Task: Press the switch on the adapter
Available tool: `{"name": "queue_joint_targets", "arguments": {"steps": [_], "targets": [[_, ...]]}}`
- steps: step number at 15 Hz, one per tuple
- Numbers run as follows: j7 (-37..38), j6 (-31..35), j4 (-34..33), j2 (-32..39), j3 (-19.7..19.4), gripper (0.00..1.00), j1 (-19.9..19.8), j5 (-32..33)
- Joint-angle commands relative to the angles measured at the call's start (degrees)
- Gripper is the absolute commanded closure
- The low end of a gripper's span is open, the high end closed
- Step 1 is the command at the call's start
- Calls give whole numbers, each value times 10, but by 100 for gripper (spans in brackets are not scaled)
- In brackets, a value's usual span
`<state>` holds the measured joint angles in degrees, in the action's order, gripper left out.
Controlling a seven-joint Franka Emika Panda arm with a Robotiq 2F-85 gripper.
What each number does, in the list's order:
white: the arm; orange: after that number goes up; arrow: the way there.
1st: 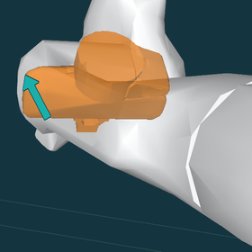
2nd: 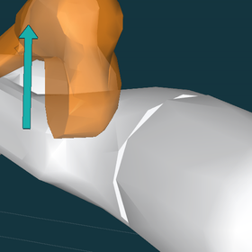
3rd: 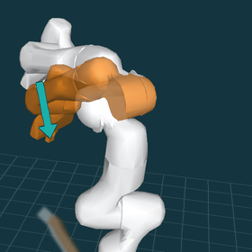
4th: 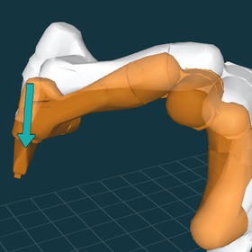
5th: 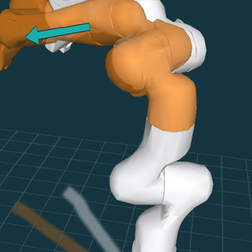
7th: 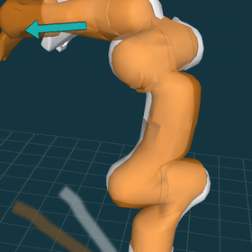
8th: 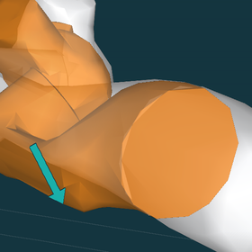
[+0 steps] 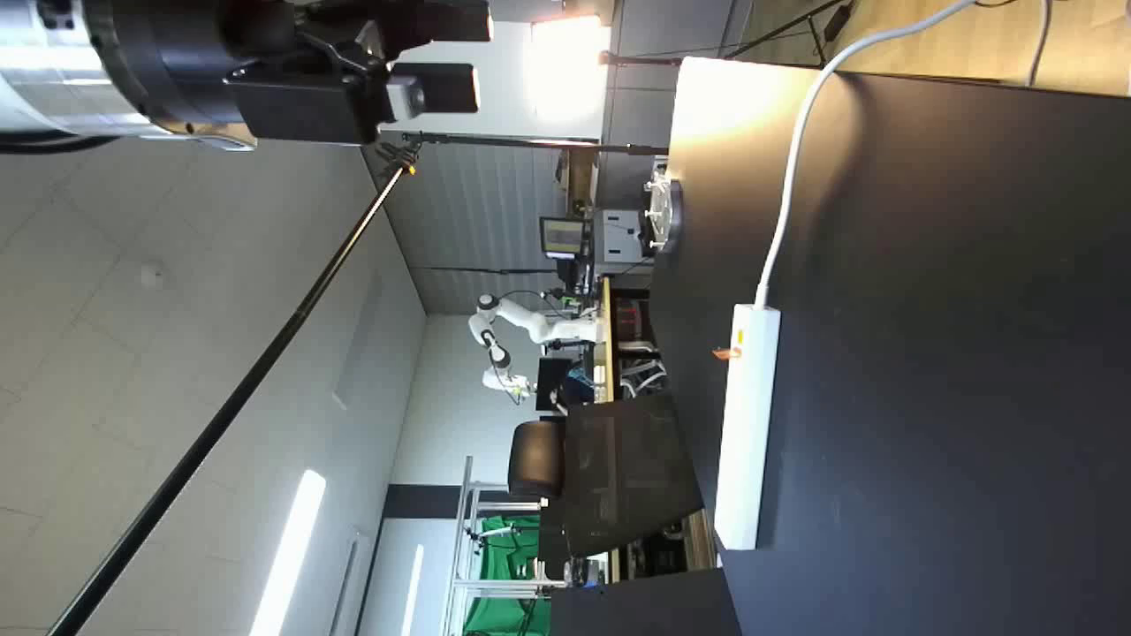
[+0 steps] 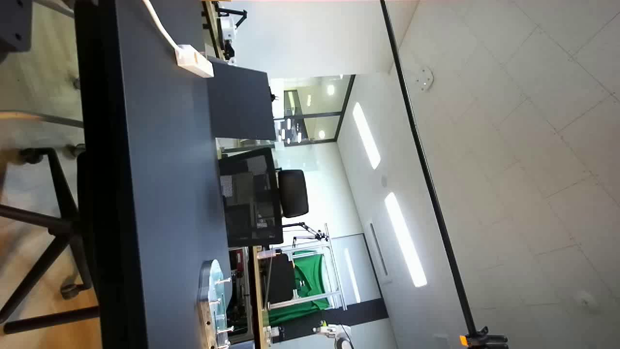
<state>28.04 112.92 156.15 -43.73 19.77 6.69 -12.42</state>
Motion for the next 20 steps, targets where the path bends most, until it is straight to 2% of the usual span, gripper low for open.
{"name": "queue_joint_targets", "arguments": {"steps": [1, 15, 17, 20], "targets": [[3, 0, -1, 1, -5, 0, 5, 4], [3, 0, -1, 1, -5, 0, 5, 4], [-38, 36, 6, 13, -10, 0, -2, 33], [-129, 114, 5, 66, -26, 0, -24, 122]]}}
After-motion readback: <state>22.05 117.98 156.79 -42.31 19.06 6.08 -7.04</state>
